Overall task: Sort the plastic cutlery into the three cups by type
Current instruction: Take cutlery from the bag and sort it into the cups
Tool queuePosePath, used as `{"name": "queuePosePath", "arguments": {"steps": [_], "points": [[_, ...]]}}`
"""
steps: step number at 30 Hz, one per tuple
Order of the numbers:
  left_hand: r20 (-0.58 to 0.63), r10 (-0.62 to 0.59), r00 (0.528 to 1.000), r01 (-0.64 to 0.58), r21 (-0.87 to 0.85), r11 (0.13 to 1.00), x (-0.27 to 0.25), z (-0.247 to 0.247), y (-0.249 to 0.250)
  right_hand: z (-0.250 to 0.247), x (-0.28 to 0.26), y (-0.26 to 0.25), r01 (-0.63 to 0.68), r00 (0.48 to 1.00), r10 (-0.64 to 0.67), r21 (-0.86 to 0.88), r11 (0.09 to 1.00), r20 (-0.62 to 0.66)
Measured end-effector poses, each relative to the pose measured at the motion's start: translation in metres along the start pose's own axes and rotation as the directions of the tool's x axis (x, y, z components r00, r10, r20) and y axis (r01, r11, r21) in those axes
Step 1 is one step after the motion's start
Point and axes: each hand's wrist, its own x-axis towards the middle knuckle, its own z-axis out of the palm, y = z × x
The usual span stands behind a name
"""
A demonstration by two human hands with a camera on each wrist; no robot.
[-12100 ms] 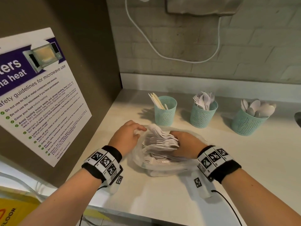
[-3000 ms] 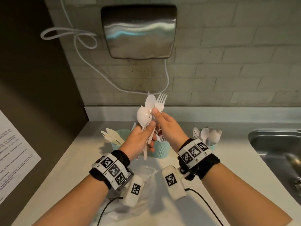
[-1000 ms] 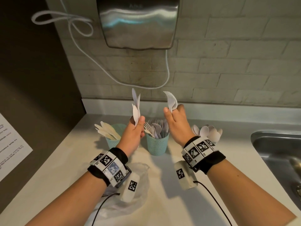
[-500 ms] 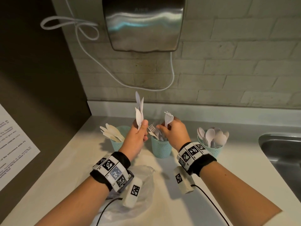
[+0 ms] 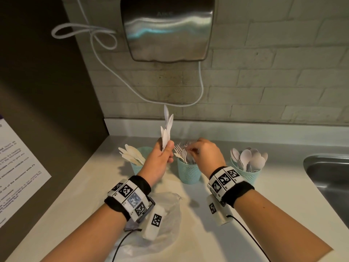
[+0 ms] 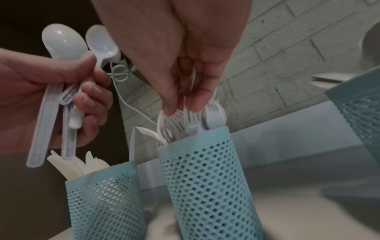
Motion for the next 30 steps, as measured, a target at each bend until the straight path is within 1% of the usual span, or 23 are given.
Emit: {"name": "queuePosePath", "arguments": {"steps": [2,3,4,5,6,7,8,9,11,13,15,17,19,21,22,23,24,25,26,27,28,29,30], "points": [[0.027,0.016,1.0,-0.015,-0.023,1.0,-0.001,0.002,0.003,-0.003,-0.001,-0.001,0.003,1.0,-0.001,-0.049,0.999,0.027],[0.044,0.028,0.999,-0.027,-0.038,0.999,-0.002,0.003,0.005,-0.009,-0.002,-0.004,0.019,1.0,-0.019,-0.035,0.999,0.003],[0.064,0.042,0.997,-0.039,-0.046,0.998,-0.003,0.006,0.008,-0.017,-0.002,-0.01,0.037,0.999,-0.036,0.042,0.998,-0.03],[0.086,0.054,0.995,-0.05,-0.042,0.998,-0.004,0.008,0.009,-0.026,-0.003,-0.017,0.053,0.997,-0.04,0.208,0.977,-0.066],[0.112,0.062,0.992,-0.059,-0.032,0.998,-0.005,0.01,0.011,-0.036,-0.005,-0.027,0.051,0.997,-0.022,0.426,0.903,-0.071],[0.146,0.064,0.987,-0.063,-0.016,0.998,-0.006,0.012,0.013,-0.046,-0.007,-0.036,0.026,0.999,-0.007,0.626,0.779,-0.033],[0.191,0.056,0.98,-0.058,0.005,0.998,-0.007,0.016,0.015,-0.054,-0.008,-0.041,0.005,1.0,0.0,0.747,0.665,-0.006],[0.239,0.03,0.971,-0.042,0.044,0.998,-0.007,0.02,0.016,-0.062,-0.01,-0.043,0.012,1.0,-0.016,0.784,0.621,-0.003],[0.311,-0.045,0.949,0.007,0.12,0.993,-0.008,0.03,0.02,-0.074,-0.011,-0.04,0.063,0.997,-0.071,0.728,0.683,-0.02],[0.353,-0.065,0.933,0.032,0.1,0.994,-0.01,0.045,0.025,-0.084,-0.013,-0.032,0.105,0.994,-0.108,0.613,0.783,-0.032],[0.408,-0.054,0.911,0.026,0.073,0.997,-0.012,0.059,0.03,-0.085,-0.016,-0.021,0.114,0.992,-0.075,0.493,0.862,-0.098],[0.443,-0.043,0.896,0.01,0.078,0.997,-0.012,0.073,0.035,-0.084,-0.022,-0.009,0.091,0.984,-0.015,0.433,0.897,-0.176],[0.436,-0.07,0.897,0.043,0.073,0.996,-0.01,0.088,0.038,-0.086,-0.03,0.002,0.039,0.985,0.033,0.408,0.912,-0.168],[0.423,-0.108,0.9,0.08,0.085,0.993,-0.008,0.104,0.04,-0.092,-0.038,0.012,-0.027,0.992,0.081,0.455,0.89,-0.1],[0.431,-0.108,0.896,0.075,0.094,0.993,-0.007,0.111,0.042,-0.097,-0.042,0.017,-0.062,0.991,0.114,0.528,0.847,-0.066],[0.44,-0.095,0.893,0.062,0.088,0.994,-0.007,0.118,0.043,-0.102,-0.046,0.022,-0.107,0.987,0.16,0.617,0.78,-0.031],[0.447,-0.076,0.891,0.051,0.067,0.996,-0.005,0.124,0.044,-0.108,-0.05,0.028,-0.144,0.978,0.209,0.708,0.692,-0.006],[0.443,-0.063,0.894,0.051,0.038,0.998,-0.002,0.13,0.045,-0.113,-0.054,0.034,-0.181,0.965,0.26,0.771,0.611,0.021],[0.423,-0.058,0.904,0.058,0.013,0.998,0.001,0.135,0.046,-0.117,-0.057,0.041,-0.222,0.952,0.301,0.797,0.561,0.054],[0.396,-0.063,0.916,0.069,-0.001,0.998,0.004,0.14,0.048,-0.12,-0.061,0.047,-0.274,0.941,0.325,0.775,0.57,0.094],[0.366,-0.064,0.928,0.067,0.005,0.998,0.006,0.145,0.05,-0.122,-0.064,0.053,-0.319,0.936,0.324,0.707,0.631,0.134],[0.339,-0.059,0.939,0.053,0.027,0.998,0.008,0.15,0.049,-0.122,-0.067,0.057,-0.34,0.938,0.299,0.615,0.711,0.174],[0.328,-0.051,0.943,0.039,0.043,0.998,0.008,0.156,0.051,-0.12,-0.069,0.059,-0.337,0.941,0.266,0.54,0.771,0.207]]}}
